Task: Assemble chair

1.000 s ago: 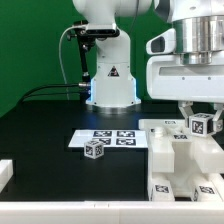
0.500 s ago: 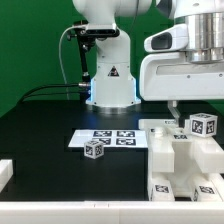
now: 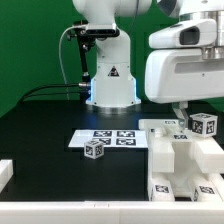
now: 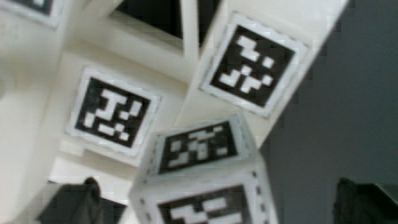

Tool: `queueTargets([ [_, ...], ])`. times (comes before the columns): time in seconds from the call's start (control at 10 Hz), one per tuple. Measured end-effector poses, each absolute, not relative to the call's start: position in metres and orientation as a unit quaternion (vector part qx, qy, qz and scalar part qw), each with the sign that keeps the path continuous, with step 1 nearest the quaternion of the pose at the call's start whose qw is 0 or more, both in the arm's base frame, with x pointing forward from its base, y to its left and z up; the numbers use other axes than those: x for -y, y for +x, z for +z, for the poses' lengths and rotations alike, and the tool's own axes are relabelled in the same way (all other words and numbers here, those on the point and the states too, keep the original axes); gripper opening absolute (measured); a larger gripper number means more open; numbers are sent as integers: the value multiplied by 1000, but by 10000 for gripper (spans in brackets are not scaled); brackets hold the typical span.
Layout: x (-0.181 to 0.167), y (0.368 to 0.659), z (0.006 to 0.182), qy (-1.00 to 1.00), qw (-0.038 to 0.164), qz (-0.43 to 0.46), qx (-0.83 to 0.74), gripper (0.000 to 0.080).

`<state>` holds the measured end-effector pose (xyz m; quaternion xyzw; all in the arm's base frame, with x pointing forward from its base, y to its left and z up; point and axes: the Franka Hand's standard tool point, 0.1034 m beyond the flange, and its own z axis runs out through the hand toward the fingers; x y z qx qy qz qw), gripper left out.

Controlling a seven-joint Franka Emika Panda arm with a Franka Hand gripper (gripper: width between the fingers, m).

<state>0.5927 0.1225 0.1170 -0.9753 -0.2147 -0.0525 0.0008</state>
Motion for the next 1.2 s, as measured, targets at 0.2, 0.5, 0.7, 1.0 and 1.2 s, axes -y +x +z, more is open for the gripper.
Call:
queueTargets([
  [0.2,-122,593,117,-981,2,-53,188,533],
  [0.5,-121,593,117,-993,7,-53,102,280],
  [0.7,-123,595,117,-998,13,-58,-3,280],
  [1.0,-127,597,117,-981,25,-62,-181,280],
  [1.2,-104,605,119,-961,23,-49,-272,281],
])
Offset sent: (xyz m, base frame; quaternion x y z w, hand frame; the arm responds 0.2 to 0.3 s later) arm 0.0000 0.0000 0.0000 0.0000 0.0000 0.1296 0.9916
